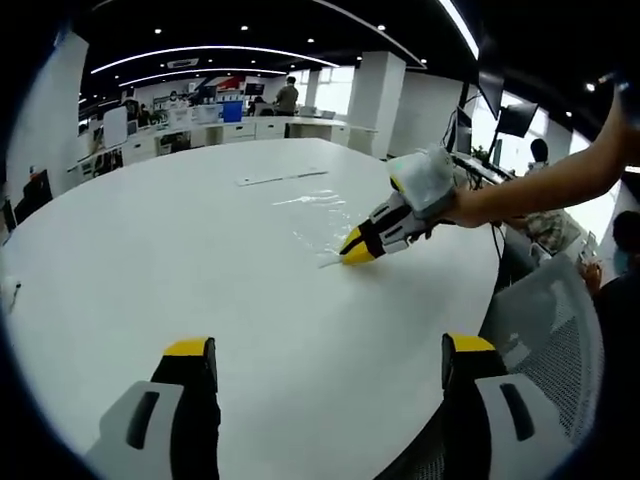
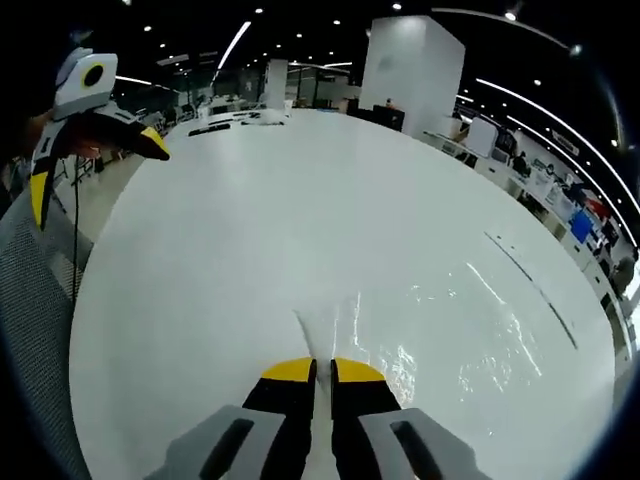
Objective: Open the resealable bag by pulling the two sides of the seal apart until the entire bag opening is separated and visibly accessible.
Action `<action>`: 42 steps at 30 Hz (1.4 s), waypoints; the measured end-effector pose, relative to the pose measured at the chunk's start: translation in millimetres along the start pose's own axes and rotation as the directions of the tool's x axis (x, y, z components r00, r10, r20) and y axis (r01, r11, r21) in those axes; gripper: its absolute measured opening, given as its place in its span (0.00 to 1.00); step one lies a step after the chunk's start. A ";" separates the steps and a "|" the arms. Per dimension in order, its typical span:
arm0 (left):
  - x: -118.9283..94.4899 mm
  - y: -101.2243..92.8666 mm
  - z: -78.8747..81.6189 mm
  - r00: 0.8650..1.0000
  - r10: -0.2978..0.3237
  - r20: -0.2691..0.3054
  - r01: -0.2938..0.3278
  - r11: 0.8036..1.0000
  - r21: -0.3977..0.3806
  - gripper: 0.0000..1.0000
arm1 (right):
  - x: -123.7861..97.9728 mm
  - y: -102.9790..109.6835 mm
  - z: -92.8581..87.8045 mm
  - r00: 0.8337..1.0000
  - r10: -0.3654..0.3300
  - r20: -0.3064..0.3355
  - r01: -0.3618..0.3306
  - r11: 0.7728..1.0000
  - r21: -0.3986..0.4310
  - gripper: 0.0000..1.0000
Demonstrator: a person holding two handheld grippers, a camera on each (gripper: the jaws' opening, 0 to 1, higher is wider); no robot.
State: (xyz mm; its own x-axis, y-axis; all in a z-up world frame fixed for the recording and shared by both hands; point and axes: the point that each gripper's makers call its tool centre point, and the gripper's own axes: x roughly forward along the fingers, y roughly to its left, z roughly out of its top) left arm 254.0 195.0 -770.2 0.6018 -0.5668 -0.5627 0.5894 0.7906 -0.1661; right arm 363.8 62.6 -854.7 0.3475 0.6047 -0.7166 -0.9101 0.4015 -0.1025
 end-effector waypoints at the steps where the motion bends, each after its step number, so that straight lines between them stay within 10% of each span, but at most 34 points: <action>1: 0.3 -0.2 0.0 1.000 0.000 -0.003 0.000 1.000 0.007 0.91 | -1.0 1.9 -0.1 1.000 0.005 0.001 -0.005 1.000 0.000 0.01; 21: 6.3 -35.1 1.8 0.997 -0.067 -0.046 0.073 0.987 0.145 0.77 | -29.2 58.4 7.8 0.995 0.104 -0.004 -0.103 0.985 -0.135 0.01; 42: 19.8 -61.3 -5.0 0.986 -0.083 -0.148 0.142 0.881 0.451 0.57 | -59.6 110.0 18.5 0.981 0.195 0.009 -0.193 0.975 -0.114 0.01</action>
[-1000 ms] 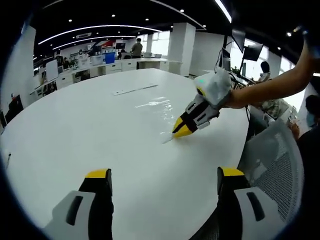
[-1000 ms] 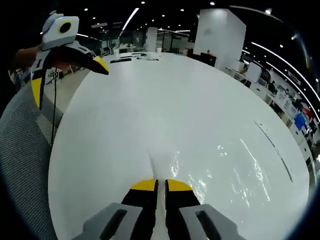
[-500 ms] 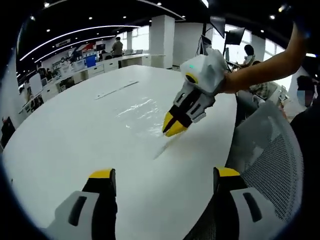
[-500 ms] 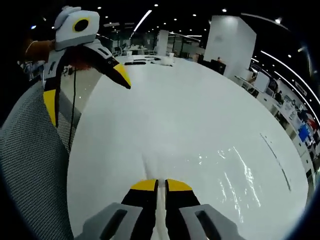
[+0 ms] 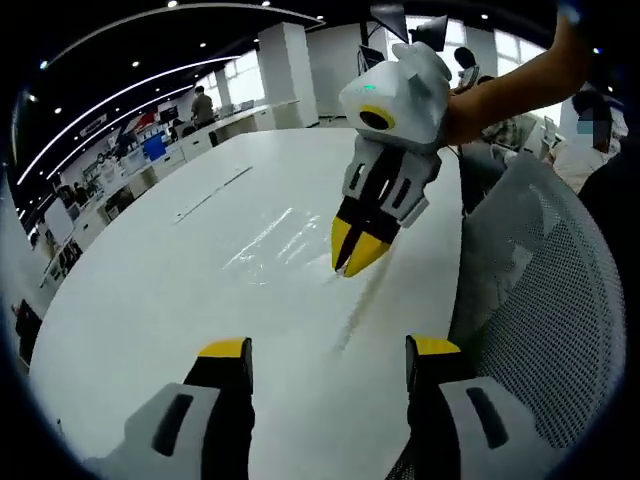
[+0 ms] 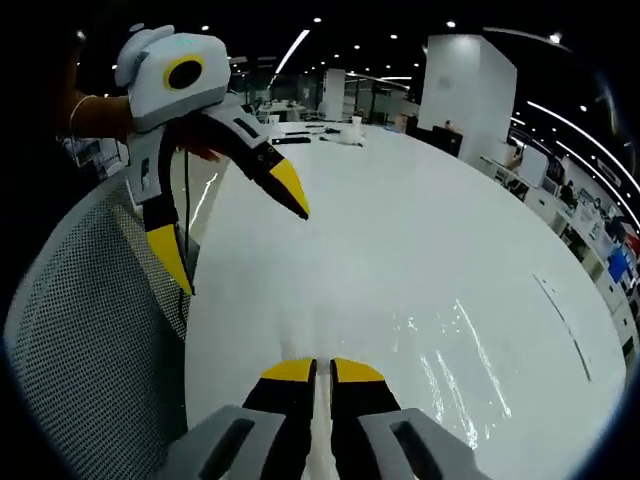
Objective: Open the resealable bag by pulling the two sides of the seal apart until the entire bag opening is separated and visibly accessible.
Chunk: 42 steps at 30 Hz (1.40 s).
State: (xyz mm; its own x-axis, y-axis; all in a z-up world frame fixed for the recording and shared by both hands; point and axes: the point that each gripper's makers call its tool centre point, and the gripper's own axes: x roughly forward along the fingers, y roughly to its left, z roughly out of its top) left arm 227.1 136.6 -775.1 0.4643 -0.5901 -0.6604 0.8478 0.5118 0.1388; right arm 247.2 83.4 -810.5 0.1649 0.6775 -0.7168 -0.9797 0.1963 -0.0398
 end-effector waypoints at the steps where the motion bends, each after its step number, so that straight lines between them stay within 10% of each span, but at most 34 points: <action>1: 1.3 -1.4 1.2 1.000 -0.003 0.000 0.003 1.000 0.015 0.55 | -0.1 1.5 -1.0 1.000 0.001 -0.004 -0.001 1.000 -0.004 0.01; 15: 22.9 -13.1 5.0 0.997 -0.048 -0.056 0.057 0.984 0.167 0.38 | -7.0 23.5 -0.5 0.999 0.034 -0.004 -0.034 0.999 0.030 0.01; 20: 28.0 -20.8 4.7 0.995 -0.066 -0.077 0.082 0.970 0.228 0.10 | -9.7 29.9 -0.8 0.999 0.049 -0.011 -0.049 0.999 0.023 0.01; 29: 34.8 -24.8 13.1 0.995 -0.078 -0.069 0.092 0.966 0.242 0.11 | -10.7 38.2 -2.6 0.997 0.071 -0.026 -0.071 0.997 0.005 0.01; 42: 35.8 -38.6 8.2 0.984 -0.147 -0.105 0.178 0.894 0.412 0.00 | -15.3 43.3 1.5 0.997 0.063 -0.033 -0.064 0.998 -0.030 0.00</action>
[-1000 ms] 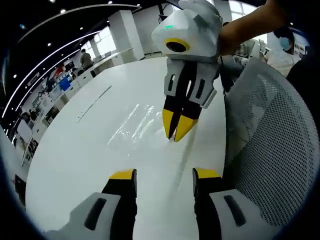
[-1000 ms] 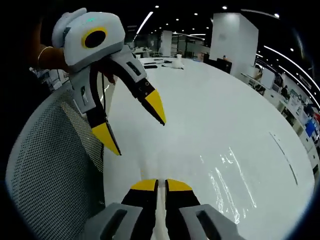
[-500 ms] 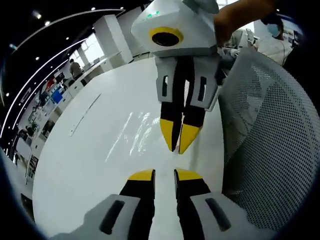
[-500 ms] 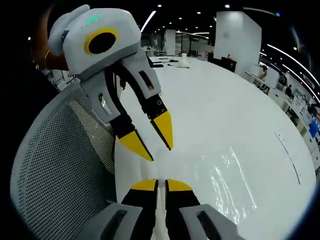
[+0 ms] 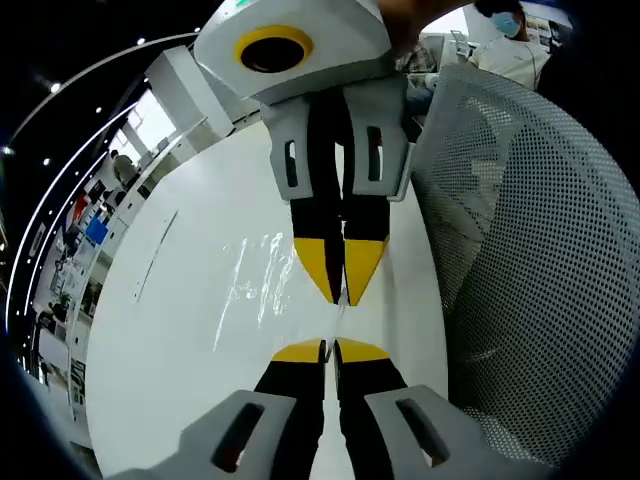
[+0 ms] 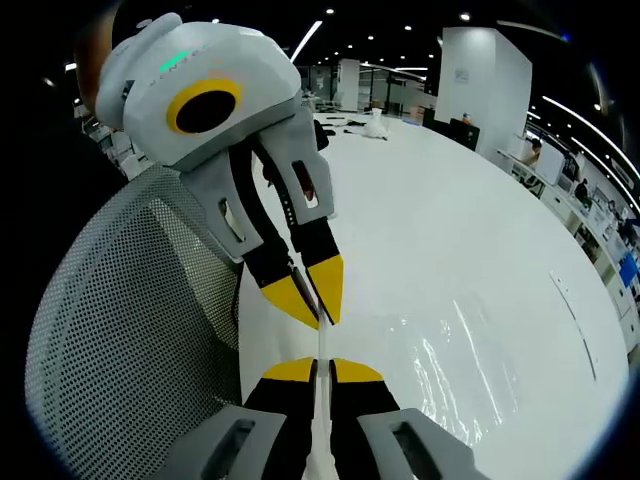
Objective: Open the resealable bag by pulling the two sides of the seal apart until the entire bag opening is separated and visibly accessible.
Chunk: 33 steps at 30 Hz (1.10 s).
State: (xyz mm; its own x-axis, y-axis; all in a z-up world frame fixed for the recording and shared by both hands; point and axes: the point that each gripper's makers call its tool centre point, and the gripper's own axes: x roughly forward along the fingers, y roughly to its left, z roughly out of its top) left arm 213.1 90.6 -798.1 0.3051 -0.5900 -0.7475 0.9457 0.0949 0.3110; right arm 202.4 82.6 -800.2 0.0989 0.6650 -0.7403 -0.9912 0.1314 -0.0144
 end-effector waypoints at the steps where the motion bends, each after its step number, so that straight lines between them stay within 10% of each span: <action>1: 1.0 -5.6 -0.1 0.999 -0.036 0.002 0.036 0.999 0.025 0.00 | 0.0 0.5 -1.1 1.000 -0.008 -0.006 0.008 1.000 -0.010 0.00; 33: -0.7 -10.9 3.7 0.998 -0.054 0.020 0.054 0.998 -0.017 0.00 | 12.1 7.1 -1.1 0.996 -0.079 -0.033 0.073 0.985 -0.158 0.00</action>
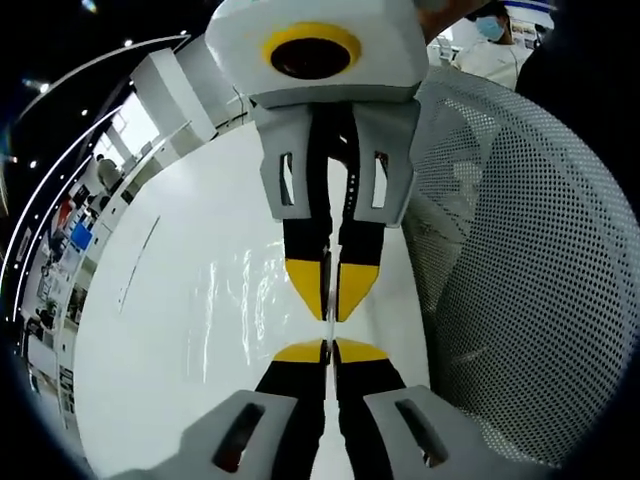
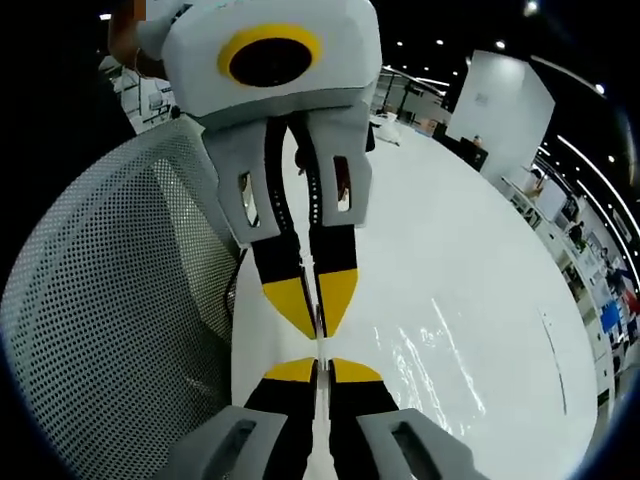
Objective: Open the resealable bag by pulling the two sides of the seal apart until the entire bag opening is separated and visibly accessible.
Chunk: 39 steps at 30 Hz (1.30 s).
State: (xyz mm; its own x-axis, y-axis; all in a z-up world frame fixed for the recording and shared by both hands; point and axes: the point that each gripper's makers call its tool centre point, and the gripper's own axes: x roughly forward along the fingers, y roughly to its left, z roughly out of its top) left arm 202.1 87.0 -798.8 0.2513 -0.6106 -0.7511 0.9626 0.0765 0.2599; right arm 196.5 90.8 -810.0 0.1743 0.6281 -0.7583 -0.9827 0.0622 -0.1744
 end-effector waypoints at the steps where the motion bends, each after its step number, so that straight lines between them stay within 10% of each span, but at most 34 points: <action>1: 0.0 0.3 0.2 1.000 0.002 -0.003 -0.002 1.000 0.002 0.00 | 0.1 0.1 0.4 1.000 0.001 0.001 -0.001 1.000 0.001 0.00; 39: 6.1 -8.7 -1.5 1.000 -0.026 -0.017 0.027 0.999 0.044 0.00 | 0.3 5.0 -12.6 0.999 0.016 -0.045 -0.019 0.999 -0.049 0.00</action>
State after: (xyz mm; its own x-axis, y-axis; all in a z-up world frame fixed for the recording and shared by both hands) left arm 195.4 83.8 -806.5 0.2277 -0.5991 -0.7676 0.9636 0.0253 0.2661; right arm 192.4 81.6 -818.9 0.1608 0.5932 -0.7888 -0.9816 0.0127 -0.1905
